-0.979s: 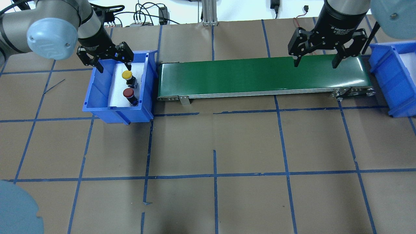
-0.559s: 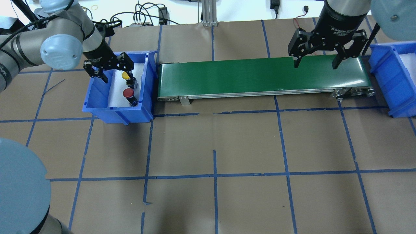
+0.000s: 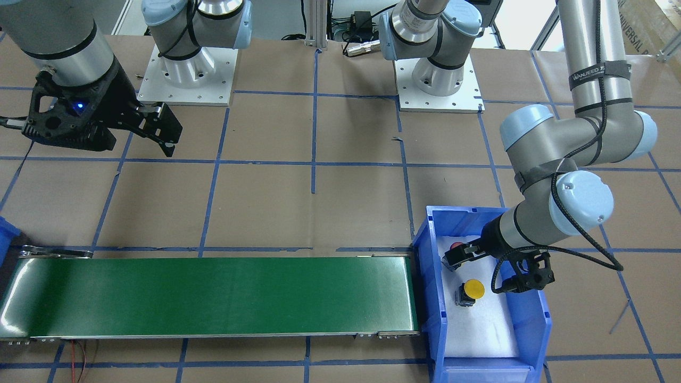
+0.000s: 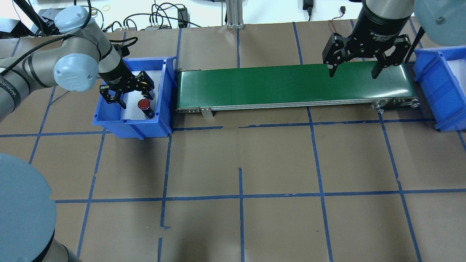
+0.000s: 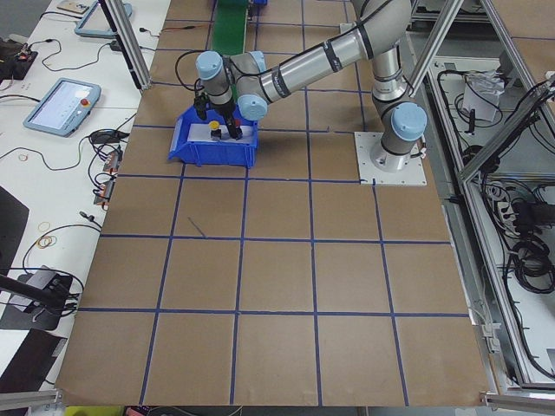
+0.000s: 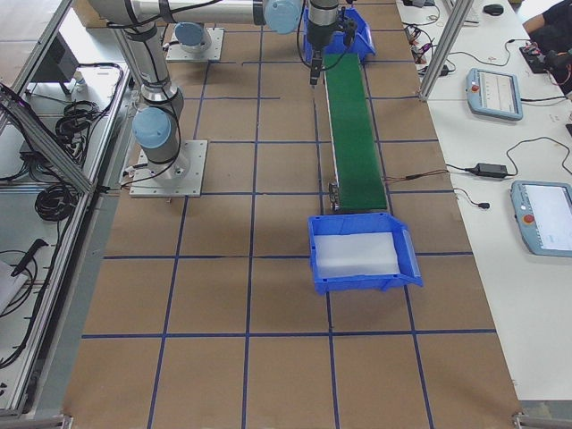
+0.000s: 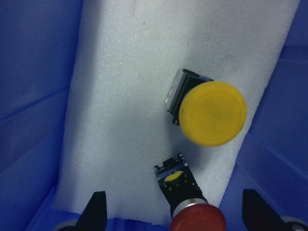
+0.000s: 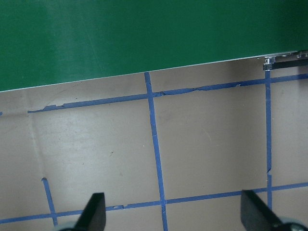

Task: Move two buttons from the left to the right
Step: 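Lower the left gripper into the bin and grasp the red button, then lift the red button with the left gripper and carry it over the conveyor, then release the red button onto the belt and raise the left gripper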

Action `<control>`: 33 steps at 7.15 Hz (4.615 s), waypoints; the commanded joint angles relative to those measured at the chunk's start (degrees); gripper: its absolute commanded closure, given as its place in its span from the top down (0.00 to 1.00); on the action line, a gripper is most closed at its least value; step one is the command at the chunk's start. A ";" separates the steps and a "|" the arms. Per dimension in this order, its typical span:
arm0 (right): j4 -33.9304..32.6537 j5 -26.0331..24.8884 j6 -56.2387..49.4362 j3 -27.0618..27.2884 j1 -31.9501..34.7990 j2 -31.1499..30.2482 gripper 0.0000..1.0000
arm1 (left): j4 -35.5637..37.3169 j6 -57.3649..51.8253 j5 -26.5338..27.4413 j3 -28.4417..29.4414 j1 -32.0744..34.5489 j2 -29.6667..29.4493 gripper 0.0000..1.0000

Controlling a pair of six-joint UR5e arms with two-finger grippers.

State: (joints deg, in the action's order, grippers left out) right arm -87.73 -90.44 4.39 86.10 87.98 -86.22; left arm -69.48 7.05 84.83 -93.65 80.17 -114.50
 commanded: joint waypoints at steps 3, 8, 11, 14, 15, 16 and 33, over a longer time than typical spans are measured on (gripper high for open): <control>0.01 0.00 0.00 0.04 0.00 -0.09 1.00 | 0.57 5.24 -1.86 -1.53 -0.01 0.07 1.00; 0.01 0.00 0.00 0.21 0.00 0.00 1.00 | 0.13 10.09 -1.86 -1.62 0.08 0.24 0.57; 0.10 0.00 0.00 0.21 0.00 0.00 1.00 | -0.22 10.26 -2.04 -1.53 0.08 0.95 0.31; 0.10 0.00 0.00 0.30 0.00 0.00 1.00 | -2.23 8.69 -2.04 -0.04 0.08 4.62 0.30; 0.10 0.00 0.00 0.30 0.00 0.00 1.00 | -5.72 6.76 -2.04 1.62 0.08 6.29 0.30; 0.10 0.00 0.00 0.30 0.00 0.00 1.00 | -10.02 7.01 -2.13 5.37 0.25 6.57 0.30; -0.08 -0.09 0.26 0.48 -0.09 0.00 1.00 | 6.37 52.36 -10.12 9.10 13.08 -5.56 0.93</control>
State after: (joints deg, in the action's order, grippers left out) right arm -87.77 -90.53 4.63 86.57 87.89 -86.22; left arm -63.14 59.32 75.01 -84.47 93.25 -120.01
